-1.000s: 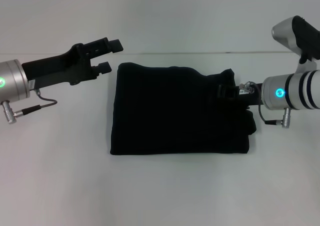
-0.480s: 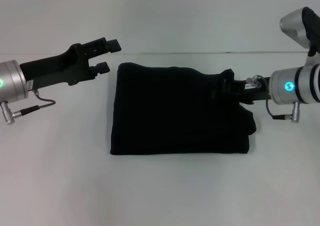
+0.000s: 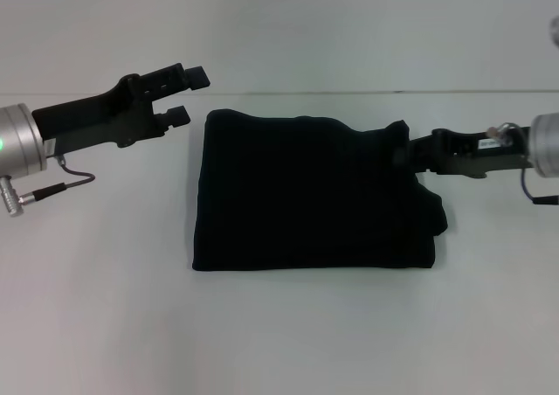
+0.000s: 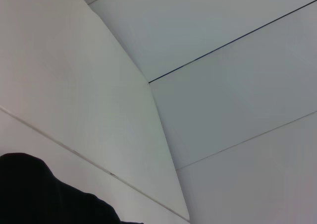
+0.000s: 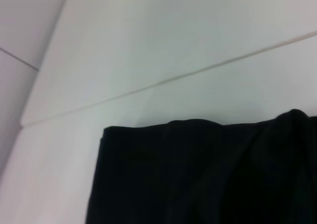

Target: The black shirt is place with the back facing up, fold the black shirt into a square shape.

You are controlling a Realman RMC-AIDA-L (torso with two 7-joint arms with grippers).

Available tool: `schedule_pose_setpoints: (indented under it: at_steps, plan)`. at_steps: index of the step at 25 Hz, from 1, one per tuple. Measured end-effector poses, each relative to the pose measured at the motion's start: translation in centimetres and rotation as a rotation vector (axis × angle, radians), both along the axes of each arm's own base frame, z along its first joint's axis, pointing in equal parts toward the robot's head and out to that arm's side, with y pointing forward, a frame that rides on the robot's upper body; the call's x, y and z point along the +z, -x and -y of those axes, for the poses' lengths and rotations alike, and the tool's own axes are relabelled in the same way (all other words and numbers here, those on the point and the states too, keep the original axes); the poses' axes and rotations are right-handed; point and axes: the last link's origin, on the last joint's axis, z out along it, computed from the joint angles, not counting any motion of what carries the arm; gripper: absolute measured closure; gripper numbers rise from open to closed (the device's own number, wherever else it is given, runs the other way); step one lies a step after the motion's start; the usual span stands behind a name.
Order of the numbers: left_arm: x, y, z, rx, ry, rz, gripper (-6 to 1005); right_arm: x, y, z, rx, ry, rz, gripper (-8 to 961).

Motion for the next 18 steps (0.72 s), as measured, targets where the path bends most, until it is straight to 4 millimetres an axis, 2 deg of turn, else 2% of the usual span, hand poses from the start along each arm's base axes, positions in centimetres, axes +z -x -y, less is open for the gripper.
schedule_pose_setpoints:
  at_steps: [3,6,11,18]
  plan:
    - [0.2,0.0,0.0,-0.002,-0.001,-0.002,111,0.6,-0.7,0.6,-0.006,-0.009,-0.053,594]
    - [0.2,0.2,0.0,0.003,-0.004,-0.004,111,0.5,-1.1,1.0,-0.006,-0.007,-0.067,581]
    - [0.6,0.7,0.3,0.010,-0.017,0.006,111,-1.2,-1.1,1.5,0.000,0.045,-0.035,559]
    - [1.5,0.8,0.2,-0.009,-0.070,0.011,111,-1.8,-1.3,0.4,0.005,0.021,0.068,521]
